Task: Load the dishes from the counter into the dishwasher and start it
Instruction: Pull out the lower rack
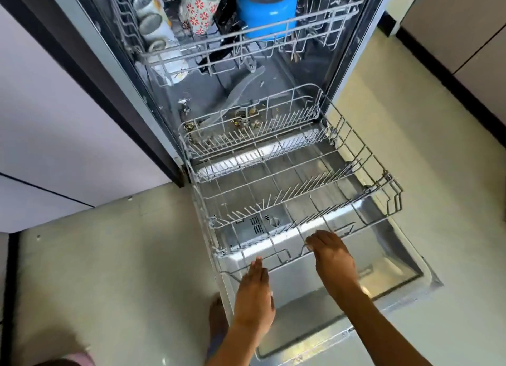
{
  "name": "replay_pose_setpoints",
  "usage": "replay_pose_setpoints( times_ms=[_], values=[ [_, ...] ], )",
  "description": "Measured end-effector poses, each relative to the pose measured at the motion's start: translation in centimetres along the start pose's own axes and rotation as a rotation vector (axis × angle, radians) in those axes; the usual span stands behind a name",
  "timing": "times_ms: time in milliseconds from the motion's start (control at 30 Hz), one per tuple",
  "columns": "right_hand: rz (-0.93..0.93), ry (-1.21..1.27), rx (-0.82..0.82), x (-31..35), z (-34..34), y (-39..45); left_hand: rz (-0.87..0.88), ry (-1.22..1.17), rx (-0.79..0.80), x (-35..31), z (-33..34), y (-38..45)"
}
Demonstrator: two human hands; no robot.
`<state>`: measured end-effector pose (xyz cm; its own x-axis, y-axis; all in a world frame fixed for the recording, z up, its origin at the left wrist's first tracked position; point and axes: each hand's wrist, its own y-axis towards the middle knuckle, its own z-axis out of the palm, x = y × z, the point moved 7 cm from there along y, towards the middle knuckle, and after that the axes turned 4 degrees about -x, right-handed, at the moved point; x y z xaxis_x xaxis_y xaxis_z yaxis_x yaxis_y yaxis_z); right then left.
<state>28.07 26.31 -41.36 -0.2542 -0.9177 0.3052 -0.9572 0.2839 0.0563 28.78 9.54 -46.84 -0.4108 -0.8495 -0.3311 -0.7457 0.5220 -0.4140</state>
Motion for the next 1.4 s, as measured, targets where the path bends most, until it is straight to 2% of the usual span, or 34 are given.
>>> replay_pose_setpoints(
  times_ms=[233, 400, 500, 567, 600, 633, 667, 733, 800, 867, 900, 933, 967, 1033, 1167, 1200, 1267, 1400],
  values=[
    [0.063, -0.065, 0.207, 0.6, -0.7, 0.1, 0.028, -0.068, -0.074, -0.6, -4.6, -0.1],
    [0.119, 0.07, 0.316, 5.9, -8.8, -0.4, 0.059, -0.218, -0.231, -2.4, -16.5, -3.9],
    [0.046, 0.178, 0.346, 11.8, -17.8, -1.3, 0.072, -0.224, -0.386, -3.7, -27.0, -11.3],
    [0.007, 0.275, 0.29, 16.1, -23.8, -1.8, 0.058, -0.26, -0.55, -3.5, -33.9, -16.7],
    [-0.064, 0.325, 0.193, 18.9, -27.3, -2.1, 0.057, -0.294, -0.588, -3.1, -37.1, -19.8],
    [-0.094, 0.368, 0.162, 21.1, -30.0, -2.4, 0.061, -0.305, -0.634, -2.8, -39.8, -22.9],
    [-0.064, 0.423, 0.217, 23.2, -31.9, -2.9, 0.058, -0.264, -0.662, -2.5, -42.4, -26.0],
    [-0.072, 0.514, 0.29, 26.9, -35.0, -3.7, -0.037, -0.206, -0.65, -1.1, -45.6, -30.7],
    [-0.152, 0.598, 0.316, 30.7, -37.6, -3.5, -0.15, -0.179, -0.729, 2.2, -47.4, -34.7],
    [-0.214, 0.621, 0.247, 34.3, -39.1, -2.5, -0.181, -0.299, -0.811, 5.9, -48.2, -37.8],
    [-0.224, 0.673, 0.273, 36.1, -39.4, -2.5, -0.233, -0.358, -0.874, 7.7, -48.6, -39.0],
    [-0.21, 0.723, 0.254, 38.0, -39.0, -1.6, -0.284, -0.394, -0.873, 9.6, -49.2, -39.8],
    [-0.249, 0.762, 0.176, 40.0, -39.7, -0.7, -0.343, -0.396, -0.92, 11.6, -49.5, -40.7],
    [-0.251, 0.78, 0.184, 44.7, -40.3, 0.7, -0.486, -0.366, -0.922, 15.3, -50.4, -42.8],
    [-0.385, 0.752, 0.183, 54.6, -38.2, 3.4, -0.562, -0.26, -1.02, 22.4, -53.2, -45.7],
    [-0.408, 0.749, 0.238, 57.3, -36.7, 4.1, -0.595, -0.311, -1.015, 24.5, -53.7, -46.4],
    [-0.451, 0.705, 0.228, 61.9, -34.1, 5.5, -0.642, -0.403, -1.001, 28.2, -54.4, -47.9],
    [-0.515, 0.648, 0.281, 71.5, -30.8, 6.8, -0.689, -0.369, -1.019, 34.3, -56.5, -49.9]
  ],
)
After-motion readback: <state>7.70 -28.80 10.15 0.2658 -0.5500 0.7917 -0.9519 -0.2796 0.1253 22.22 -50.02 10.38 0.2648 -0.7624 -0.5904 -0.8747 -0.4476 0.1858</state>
